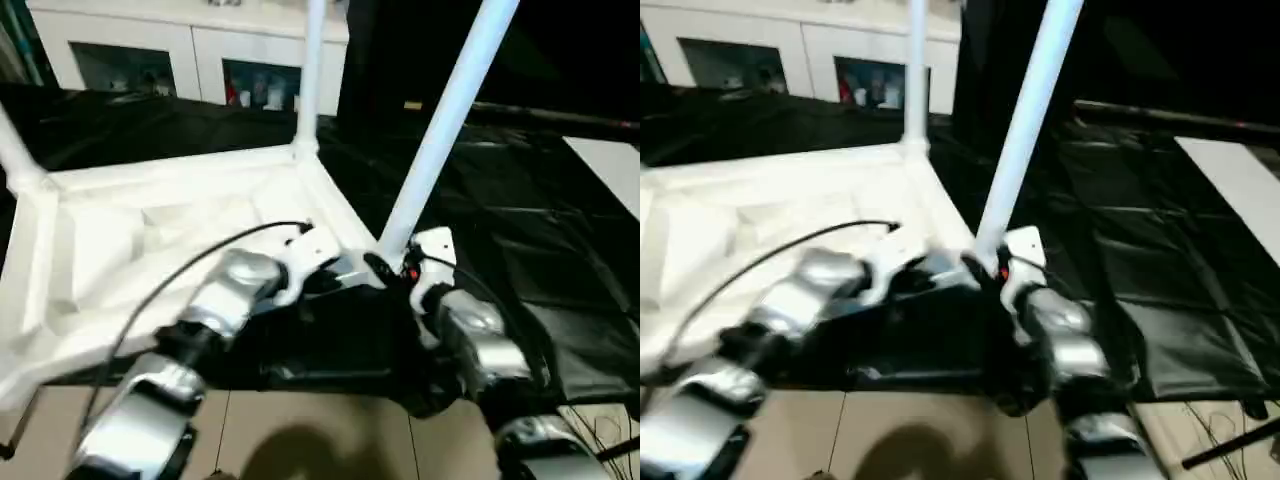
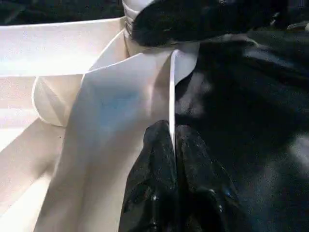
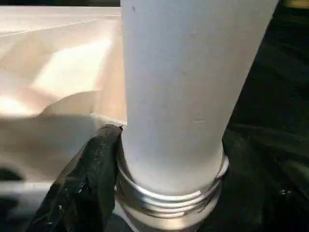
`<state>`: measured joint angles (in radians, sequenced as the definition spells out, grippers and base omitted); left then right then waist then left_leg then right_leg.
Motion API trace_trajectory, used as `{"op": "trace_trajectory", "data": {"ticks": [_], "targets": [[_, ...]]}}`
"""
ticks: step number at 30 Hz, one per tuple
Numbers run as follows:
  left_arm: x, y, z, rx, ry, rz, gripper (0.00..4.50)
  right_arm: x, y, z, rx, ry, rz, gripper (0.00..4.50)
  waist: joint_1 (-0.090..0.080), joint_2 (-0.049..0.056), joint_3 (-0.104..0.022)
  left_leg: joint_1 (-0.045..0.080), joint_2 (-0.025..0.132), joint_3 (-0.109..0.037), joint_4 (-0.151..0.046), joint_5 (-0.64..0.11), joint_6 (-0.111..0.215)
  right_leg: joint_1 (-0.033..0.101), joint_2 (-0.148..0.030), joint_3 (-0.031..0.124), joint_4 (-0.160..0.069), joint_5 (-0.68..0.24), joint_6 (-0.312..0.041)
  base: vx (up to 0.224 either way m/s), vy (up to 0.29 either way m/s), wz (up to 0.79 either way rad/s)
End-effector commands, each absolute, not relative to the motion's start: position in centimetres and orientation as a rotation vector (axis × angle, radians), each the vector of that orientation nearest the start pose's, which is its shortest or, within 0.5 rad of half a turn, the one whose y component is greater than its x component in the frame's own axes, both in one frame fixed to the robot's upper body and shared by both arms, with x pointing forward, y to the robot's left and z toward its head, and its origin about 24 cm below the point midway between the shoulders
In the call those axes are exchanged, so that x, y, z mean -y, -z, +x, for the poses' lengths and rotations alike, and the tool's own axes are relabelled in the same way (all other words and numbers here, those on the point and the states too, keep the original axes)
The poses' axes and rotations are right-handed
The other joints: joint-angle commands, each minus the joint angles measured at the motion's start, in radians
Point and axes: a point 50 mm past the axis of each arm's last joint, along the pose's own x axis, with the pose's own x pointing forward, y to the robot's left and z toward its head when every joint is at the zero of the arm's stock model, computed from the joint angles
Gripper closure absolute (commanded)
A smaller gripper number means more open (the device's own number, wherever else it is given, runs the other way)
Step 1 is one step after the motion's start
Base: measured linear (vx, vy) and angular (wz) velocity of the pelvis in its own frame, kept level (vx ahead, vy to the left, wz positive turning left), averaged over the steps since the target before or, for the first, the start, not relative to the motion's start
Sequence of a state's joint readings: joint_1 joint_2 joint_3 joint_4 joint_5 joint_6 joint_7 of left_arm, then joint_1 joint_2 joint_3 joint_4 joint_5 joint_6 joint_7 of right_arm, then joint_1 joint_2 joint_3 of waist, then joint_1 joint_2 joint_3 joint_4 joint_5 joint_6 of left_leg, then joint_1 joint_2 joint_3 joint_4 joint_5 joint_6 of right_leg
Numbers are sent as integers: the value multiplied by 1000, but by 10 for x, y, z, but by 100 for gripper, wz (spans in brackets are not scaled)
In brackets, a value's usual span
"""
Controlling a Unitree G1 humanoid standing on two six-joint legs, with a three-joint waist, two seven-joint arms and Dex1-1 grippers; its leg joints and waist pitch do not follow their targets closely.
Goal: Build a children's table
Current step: Rotate leg to tighten
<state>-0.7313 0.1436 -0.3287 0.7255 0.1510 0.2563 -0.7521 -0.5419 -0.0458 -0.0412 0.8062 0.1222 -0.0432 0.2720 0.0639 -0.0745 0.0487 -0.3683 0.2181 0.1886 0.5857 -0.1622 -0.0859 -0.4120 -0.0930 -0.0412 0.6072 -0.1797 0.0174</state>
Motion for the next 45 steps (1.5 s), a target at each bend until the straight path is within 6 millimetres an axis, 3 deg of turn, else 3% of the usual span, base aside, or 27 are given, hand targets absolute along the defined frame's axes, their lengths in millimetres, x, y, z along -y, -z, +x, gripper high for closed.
{"op": "trace_trajectory", "data": {"ticks": [1, 2, 3, 5, 6, 12, 13, 17, 18, 19, 21, 22, 24, 26, 30, 33, 37, 45], "targets": [[-67, -35, 341, -496, 950, 473, 450, 112, -7, 335, -296, -296, 141, 181, -5, 4, -48, 23, 0, -16, -81, -474, -31, 13, -35, 12, -110, -541, -89, 0, 0, 0], [-67, -35, 341, -496, 951, 473, 450, 111, -7, 335, -292, -303, 144, 181, -6, 4, -47, 21, 0, -17, -81, -478, -27, 14, -35, 12, -111, -539, -89, 0, 0, 0], [-66, -35, 341, -497, 957, 477, 450, 105, -11, 335, -266, -358, 158, 181, -5, 11, -47, 20, 0, -20, -84, -489, -21, 15, -36, 12, -113, -529, -92, 0, 0, 0], [-67, -34, 340, -500, 972, 484, 450, 103, -17, 334, -224, -418, 180, 125, -5, 7, -49, 18, -1, -23, -87, -482, -15, 21, -36, 13, -113, -501, -99, 0, 0, 0], [-68, -34, 340, -502, 975, 485, 450, 103, -19, 334, -215, -425, 185, 125, -3, 7, -50, 17, 0, -23, -89, -466, -7, 24, -37, 14, -112, -471, -109, 0, 0, 0], [-81, -37, 334, -510, 1105, 493, 450, 121, -28, 328, -179, -611, 122, 59, 3, 0, -51, 3, 2, -17, -90, -376, 28, 38, -39, 21, -100, -382, -149, 0, 0, 0], [-88, -39, 327, -508, 1201, 486, 450, 134, -33, 319, -178, -773, 34, 59, 8, -2, -50, 2, 3, -16, -91, -354, 37, 43, -38, 21, -100, -371, -147, 0, 0, 0], [-95, -43, 316, -476, 1335, 492, 450, 147, -36, 310, -175, -881, -74, 59, 11, -2, -51, -1, 5, -13, -90, -315, 49, 44, -41, 22, -94, -345, -162, 0, 0, 0], [-102, -44, 308, -498, 1407, 476, 450, 153, -38, 305, -178, -938, -104, 59, 11, 0, -54, 5, 7, -11, -88, -298, 46, 40, -40, 23, -92, -320, -172, 0, 0, 0], [-104, -44, 306, -504, 1425, 476, 450, 155, -39, 304, -178, -954, -112, 59, 17, 3, -61, 7, 11, -11, -84, -246, 52, 47, -41, 25, -79, -222, -200, 64, -19, 4], [-111, -45, 300, -523, 1483, 470, 450, 160, -41, 298, -182, -1021, -144, 59, 18, 5, -61, 3, 10, -8, -81, -178, 73, 51, -33, 23, -63, -90, -235, 73, -3, 1], [-113, -47, 298, -520, 1500, 463, 450, 162, -43, 295, -186, -1063, -155, 59, 23, 7, -64, 7, 8, -4, -75, -154, 89, 50, -29, 23, -56, -28, -256, 66, 13, 0], [-114, -49, 297, -514, 1507, 455, 450, 162, -43, 293, -189, -1092, -155, 59, 27, 6, -64, 7, 7, -2, -73, -136, 103, 53, -29, 23, -51, 9, -272, 0, 0, 0], [-116, -50, 295, -517, 1528, 446, 450, 161, -43, 289, -202, -1138, -163, 59, 27, 7, -63, 9, 8, -2, -75, -151, 101, 53, -31, 22, -53, -13, -273, 0, 0, 0], [-119, -51, 294, -517, 1531, 451, 450, 159, -39, 285, -237, -1186, -197, 59, 25, 6, -56, 12, 10, -3, -83, -250, 58, 49, -36, 24, -71, -182, -236, 0, 0, 0], [-121, -50, 294, -519, 1519, 450, 450, 157, -39, 285, -238, -1191, -188, 97, 25, 3, -55, 14, 12, -5, -86, -279, 40, 45, -38, 27, -78, -252, -208, 0, 0, 0], [-121, -50, 294, -519, 1507, 435, 450, 155, -40, 286, -232, -1199, -162, 135, 24, -1, -56, 11, 11, -5, -84, -254, 41, 46, -37, 27, -74, -233, -200, 0, 0, 0], [-122, -48, 291, -542, 1514, 414, 450, 155, -38, 284, -236, -1208, -125, 179, 24, 1, -57, 8, 9, -4, -82, -227, 50, 48, -35, 26, -70, -192, -212, 0, 0, 0]]}}
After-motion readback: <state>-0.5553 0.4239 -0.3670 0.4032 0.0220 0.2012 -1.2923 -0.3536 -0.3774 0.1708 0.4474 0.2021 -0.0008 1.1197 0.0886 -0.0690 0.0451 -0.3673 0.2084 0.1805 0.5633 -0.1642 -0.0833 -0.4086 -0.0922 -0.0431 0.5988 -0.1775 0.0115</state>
